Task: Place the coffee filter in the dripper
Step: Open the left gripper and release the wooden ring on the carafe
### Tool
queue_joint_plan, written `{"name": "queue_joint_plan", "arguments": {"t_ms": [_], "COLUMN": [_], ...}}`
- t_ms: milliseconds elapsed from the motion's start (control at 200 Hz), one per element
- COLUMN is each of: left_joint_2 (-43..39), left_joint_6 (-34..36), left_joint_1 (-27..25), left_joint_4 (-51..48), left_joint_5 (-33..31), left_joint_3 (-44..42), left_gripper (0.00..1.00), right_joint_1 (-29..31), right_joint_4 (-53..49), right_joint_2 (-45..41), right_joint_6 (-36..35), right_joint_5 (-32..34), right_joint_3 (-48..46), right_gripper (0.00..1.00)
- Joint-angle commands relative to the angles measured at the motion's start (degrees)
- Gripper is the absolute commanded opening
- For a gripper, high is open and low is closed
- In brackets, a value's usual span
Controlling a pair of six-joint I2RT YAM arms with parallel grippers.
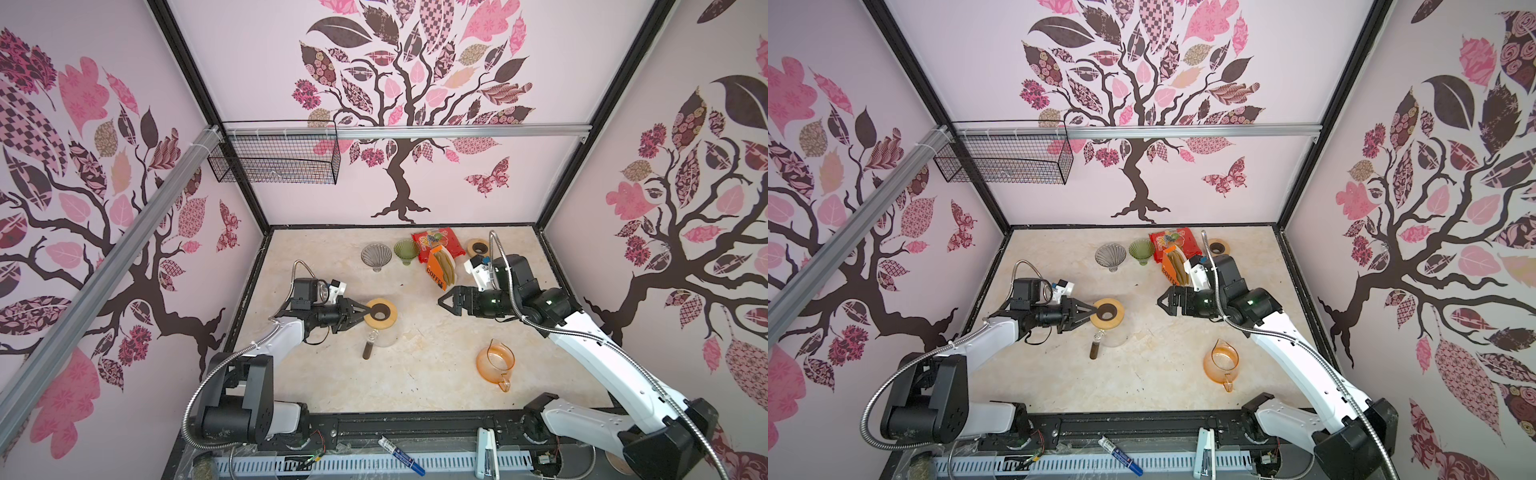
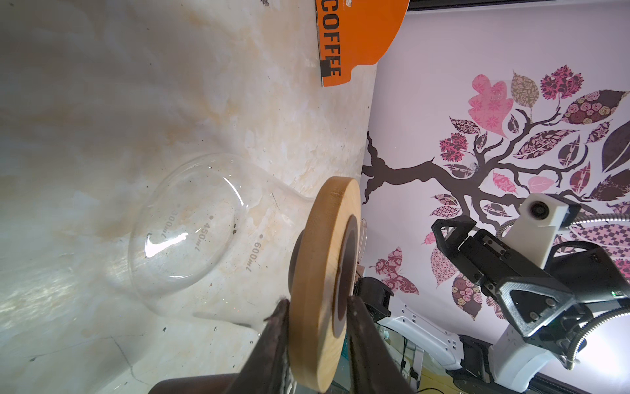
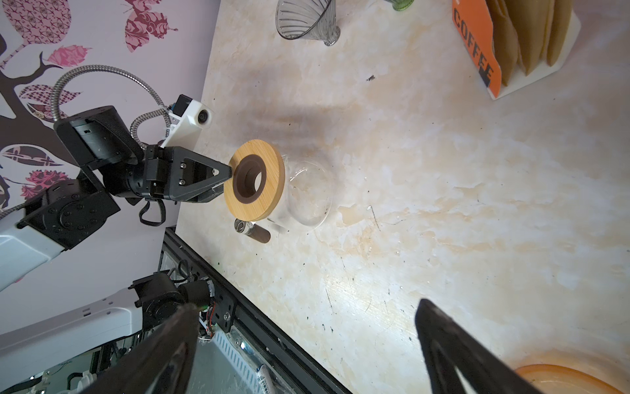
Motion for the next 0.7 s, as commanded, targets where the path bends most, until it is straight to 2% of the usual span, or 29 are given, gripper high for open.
{"name": "queue_joint_plan", "arguments": {"t_ms": [0,165,445,600,695], "left_joint_2": [-0.42,-0.28,0.08,-0.35,-0.63], "left_joint_6": [1.62,2.49,3.33,3.22,3.16], "left_joint_1": [0.14,-0.97,-2.49,-2.48,-2.41], "left_joint_4": [-0.08,-1.19,-2.52,-2.86,-3.10], "left_joint_5": [0.68,0.35,-0.44,-1.22,-1.73], "left_joint_3": [-0.40,0.47,1.37,1.29,1.41], "left_gripper": [0.30,0.25,0.24,0.28,0.34], "right_joint_1": [0.37,0.29,0.36,0.33,0.33], "right_joint_4": [0.86,0.88,0.79,0.73,0.78], "right_joint_2": [-0.32,-0.25,-0.20,-0.12,-0.02], "right_joint_6": [-0.46,-0.46,-0.46,-0.54,-0.66], "right_joint_5": [-0.49,-0.58,-0.56,-0.62,-0.74], "right_joint_3": [-0.41,-0.33,-0.43,-0.26,-0.24], "right_gripper": [1.00,1.00,1.00,1.00,1.00]}}
